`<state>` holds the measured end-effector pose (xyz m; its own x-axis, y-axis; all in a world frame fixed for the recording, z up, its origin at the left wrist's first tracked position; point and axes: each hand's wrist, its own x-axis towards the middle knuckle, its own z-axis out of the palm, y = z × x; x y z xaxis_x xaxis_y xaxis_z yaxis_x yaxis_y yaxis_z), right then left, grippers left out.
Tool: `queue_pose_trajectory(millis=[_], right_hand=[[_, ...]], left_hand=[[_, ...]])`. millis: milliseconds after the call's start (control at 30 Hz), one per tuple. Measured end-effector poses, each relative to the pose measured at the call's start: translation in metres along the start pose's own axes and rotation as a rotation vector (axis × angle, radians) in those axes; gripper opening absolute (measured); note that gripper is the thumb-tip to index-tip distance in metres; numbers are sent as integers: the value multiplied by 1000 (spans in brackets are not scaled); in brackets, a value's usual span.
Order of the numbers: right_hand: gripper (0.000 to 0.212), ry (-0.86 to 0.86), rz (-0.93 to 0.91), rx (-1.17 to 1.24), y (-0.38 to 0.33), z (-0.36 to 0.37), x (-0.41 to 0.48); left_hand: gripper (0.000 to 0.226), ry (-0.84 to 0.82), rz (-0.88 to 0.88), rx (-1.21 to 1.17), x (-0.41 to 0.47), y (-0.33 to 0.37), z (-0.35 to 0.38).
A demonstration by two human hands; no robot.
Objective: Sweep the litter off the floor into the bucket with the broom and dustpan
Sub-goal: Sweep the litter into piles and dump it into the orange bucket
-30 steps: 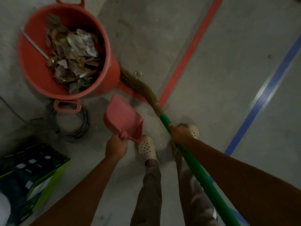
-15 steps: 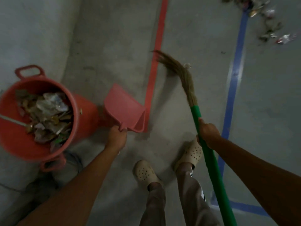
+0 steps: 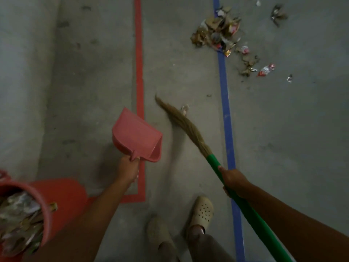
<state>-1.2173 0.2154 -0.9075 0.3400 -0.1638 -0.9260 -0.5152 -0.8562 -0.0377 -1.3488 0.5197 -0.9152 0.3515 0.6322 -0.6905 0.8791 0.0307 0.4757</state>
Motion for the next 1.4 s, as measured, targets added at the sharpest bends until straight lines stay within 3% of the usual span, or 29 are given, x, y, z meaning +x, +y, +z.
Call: queue_pose_trajectory(millis=[400, 533, 700, 867, 1033, 1400], right_hand=[[63, 113, -23, -81, -89, -120, 112], [54, 168, -61, 15, -141, -158, 127], [83, 324, -63, 181, -202, -211, 133], [73, 299, -179, 323, -249, -262, 134], [70, 267, -235, 269, -302, -295, 147], [58, 36, -160, 128, -429, -288, 251]], left_hand=[[25, -143, 61, 10, 139, 142, 80], [27, -146, 135, 13, 180, 211, 77], [26, -120, 199, 25, 216, 304, 68], [27, -93, 207, 18, 250, 395, 74], [27, -46, 261, 106, 276, 467, 88], [44, -69, 259, 232, 387, 505, 135]])
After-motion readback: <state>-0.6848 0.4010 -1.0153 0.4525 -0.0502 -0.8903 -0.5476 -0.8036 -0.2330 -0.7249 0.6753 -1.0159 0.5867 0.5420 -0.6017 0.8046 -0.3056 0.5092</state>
